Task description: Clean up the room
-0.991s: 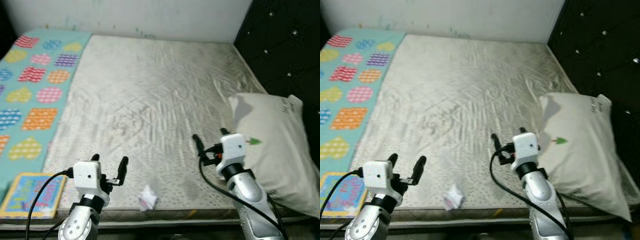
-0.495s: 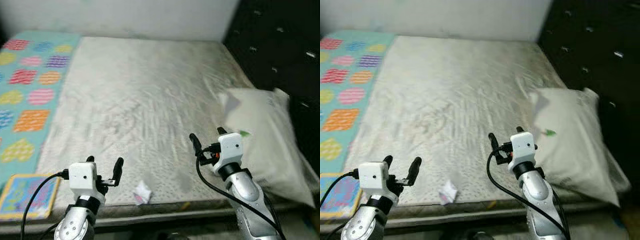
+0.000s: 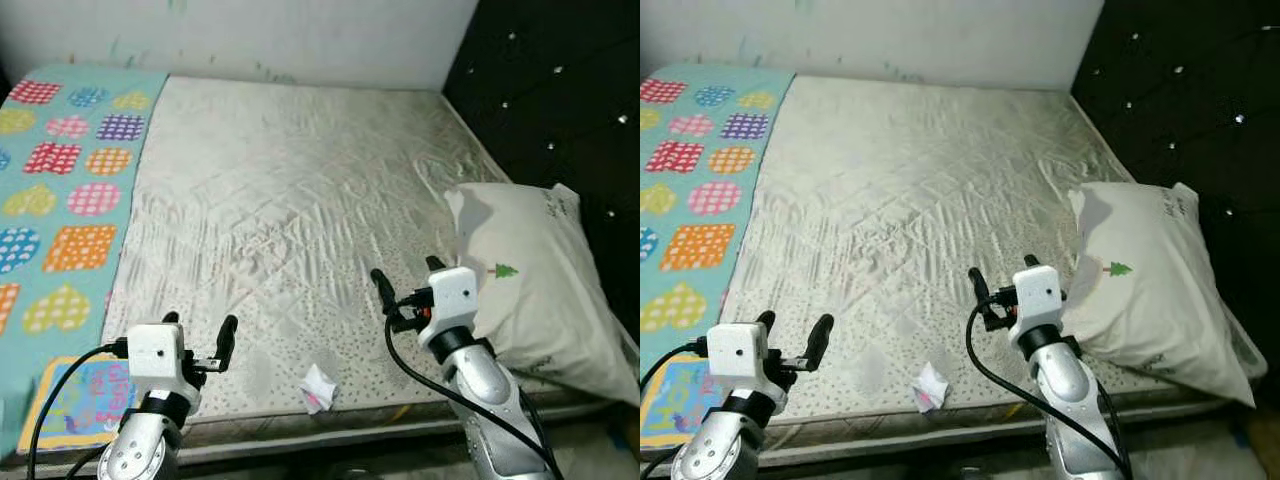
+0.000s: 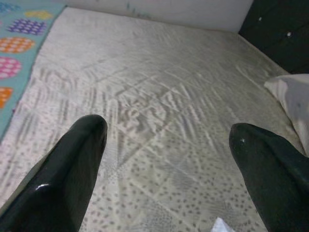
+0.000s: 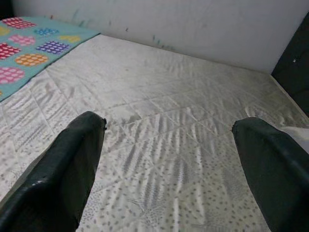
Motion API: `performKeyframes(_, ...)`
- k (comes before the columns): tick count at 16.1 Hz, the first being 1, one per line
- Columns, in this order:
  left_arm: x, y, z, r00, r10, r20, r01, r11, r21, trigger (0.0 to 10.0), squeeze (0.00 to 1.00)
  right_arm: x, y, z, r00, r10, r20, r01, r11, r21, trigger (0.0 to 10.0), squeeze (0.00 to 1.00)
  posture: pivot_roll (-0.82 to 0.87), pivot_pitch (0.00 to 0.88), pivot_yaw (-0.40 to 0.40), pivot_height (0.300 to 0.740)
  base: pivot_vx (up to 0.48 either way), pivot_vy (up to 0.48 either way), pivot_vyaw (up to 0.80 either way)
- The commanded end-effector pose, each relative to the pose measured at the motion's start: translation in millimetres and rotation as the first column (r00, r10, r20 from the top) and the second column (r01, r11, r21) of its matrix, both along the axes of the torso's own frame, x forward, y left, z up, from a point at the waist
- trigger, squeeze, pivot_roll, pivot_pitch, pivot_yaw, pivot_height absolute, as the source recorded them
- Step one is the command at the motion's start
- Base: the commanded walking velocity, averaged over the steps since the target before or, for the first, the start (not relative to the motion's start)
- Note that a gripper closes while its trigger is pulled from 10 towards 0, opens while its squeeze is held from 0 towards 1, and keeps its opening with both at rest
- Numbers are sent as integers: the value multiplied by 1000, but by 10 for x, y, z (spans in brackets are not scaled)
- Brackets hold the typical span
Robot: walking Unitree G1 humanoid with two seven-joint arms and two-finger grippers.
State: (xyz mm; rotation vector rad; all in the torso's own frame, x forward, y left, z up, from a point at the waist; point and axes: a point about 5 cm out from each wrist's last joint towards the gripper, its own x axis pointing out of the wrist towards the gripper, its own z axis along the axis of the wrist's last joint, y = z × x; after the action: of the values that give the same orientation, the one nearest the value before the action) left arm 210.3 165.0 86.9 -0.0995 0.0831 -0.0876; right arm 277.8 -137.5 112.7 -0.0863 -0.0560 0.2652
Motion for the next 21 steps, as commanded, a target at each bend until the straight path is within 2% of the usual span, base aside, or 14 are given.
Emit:
performKeyframes(1,-13,-46,-30,1000,-12,-20,12,1000,-7,10000,0,-13,-79,-21,1000,-18,-9,18,1000,-16,10000,0,-32,130,-95,740,0,0,0)
performKeyframes(10,-15,-49,-43,1000,-11,-27,11,1000,-1,10000,0,14,-98,-52,999,-41,-29,39,998,-46,10000,0,-32,123,-98,740,0,0,0)
performKeyframes(12,-20,-22,-61,999,6,-50,-8,999,-42,10000,0,43,-74,-41,998,-55,-27,53,996,-71,10000,0,-21,125,-122,740,0,0,0)
performKeyframes(14,-26,26,-60,998,-10,-60,10,1000,1,10000,0,66,-95,-50,995,-100,-30,97,993,-65,10000,0,-17,129,-123,740,0,0,0)
performKeyframes(15,-33,60,-52,998,-25,-54,28,998,47,10000,0,76,-116,-40,992,-124,-13,123,989,-86,10000,0,-18,131,-124,740,0,0,0)
performKeyframes(16,-45,106,-53,998,-35,-55,41,992,116,10000,0,101,-140,-3,992,-120,39,124,983,-135,10000,0,-20,133,-121,740,0,0,0)
performKeyframes(17,-54,146,-56,998,-20,-56,30,981,192,10000,0,115,-164,8,991,-125,48,130,983,-128,10000,0,-25,134,-118,740,0,0,0)
performKeyframes(18,-51,129,-45,995,-94,-44,99,984,150,10000,0,129,-219,18,989,-145,31,147,984,-97,10000,0,-40,136,-108,740,0,0,0)
performKeyframes(19,-48,128,-38,995,-90,-37,94,988,119,10000,0,124,-237,20,989,-144,20,145,984,-101,10000,0,-46,138,-104,740,0,0,0)
performKeyframes(21,-97,136,-42,1000,-11,-26,15,990,139,10000,0,90,-249,0,989,-148,-6,146,983,-108,10000,0,-58,153,-98,740,0,0,0)
